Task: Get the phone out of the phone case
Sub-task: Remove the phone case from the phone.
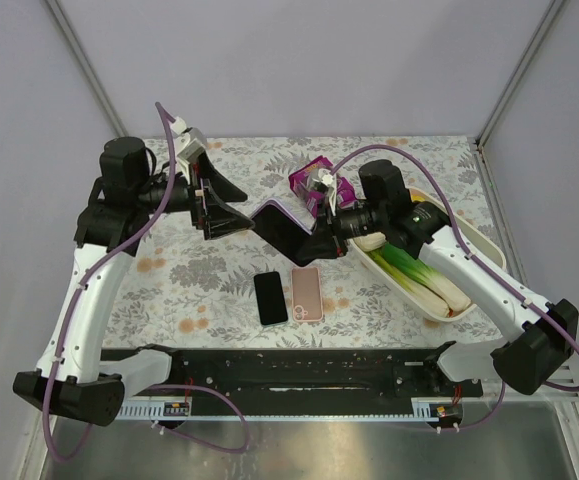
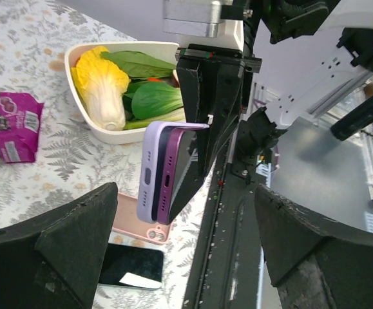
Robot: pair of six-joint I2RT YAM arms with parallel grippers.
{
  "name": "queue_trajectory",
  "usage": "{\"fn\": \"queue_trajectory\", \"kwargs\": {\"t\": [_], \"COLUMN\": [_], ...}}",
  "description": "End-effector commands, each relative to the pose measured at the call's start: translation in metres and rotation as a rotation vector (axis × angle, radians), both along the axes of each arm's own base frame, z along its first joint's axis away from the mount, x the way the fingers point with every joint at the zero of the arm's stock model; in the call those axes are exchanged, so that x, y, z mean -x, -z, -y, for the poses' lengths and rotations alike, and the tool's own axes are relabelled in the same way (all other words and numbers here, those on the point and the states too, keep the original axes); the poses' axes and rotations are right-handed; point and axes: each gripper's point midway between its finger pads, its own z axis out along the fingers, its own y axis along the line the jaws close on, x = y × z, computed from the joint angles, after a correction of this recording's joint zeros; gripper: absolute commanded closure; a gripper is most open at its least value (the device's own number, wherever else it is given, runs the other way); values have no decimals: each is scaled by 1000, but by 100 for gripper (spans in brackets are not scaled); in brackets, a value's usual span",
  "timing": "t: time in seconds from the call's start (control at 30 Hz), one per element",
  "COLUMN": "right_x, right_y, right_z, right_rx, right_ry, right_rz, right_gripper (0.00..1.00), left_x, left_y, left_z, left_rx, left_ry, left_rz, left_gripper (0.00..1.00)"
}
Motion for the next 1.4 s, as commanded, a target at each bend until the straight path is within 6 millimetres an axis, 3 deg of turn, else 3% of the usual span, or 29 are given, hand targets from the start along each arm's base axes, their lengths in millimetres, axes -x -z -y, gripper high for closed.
{"fn": "queue_trajectory", "kwargs": {"t": [0.0, 0.87, 1.37], "right_x": [15, 10, -3], "right_y": [-29, -26, -20], "right_z": [-8, -11, -13], "right_rx": [-107, -96, -67], "right_ry": [-105, -88, -34], "right_rz": [32, 23, 26], "right_gripper": [100, 100, 100], "left_x": [4, 29, 63], "left_y": [-22, 1, 0], "left_z": [5, 21, 32], "left_rx": [73, 50, 60], "left_ry": [42, 141, 277], "left_rz": [-21, -52, -43], "left_gripper": [11, 18, 22]}}
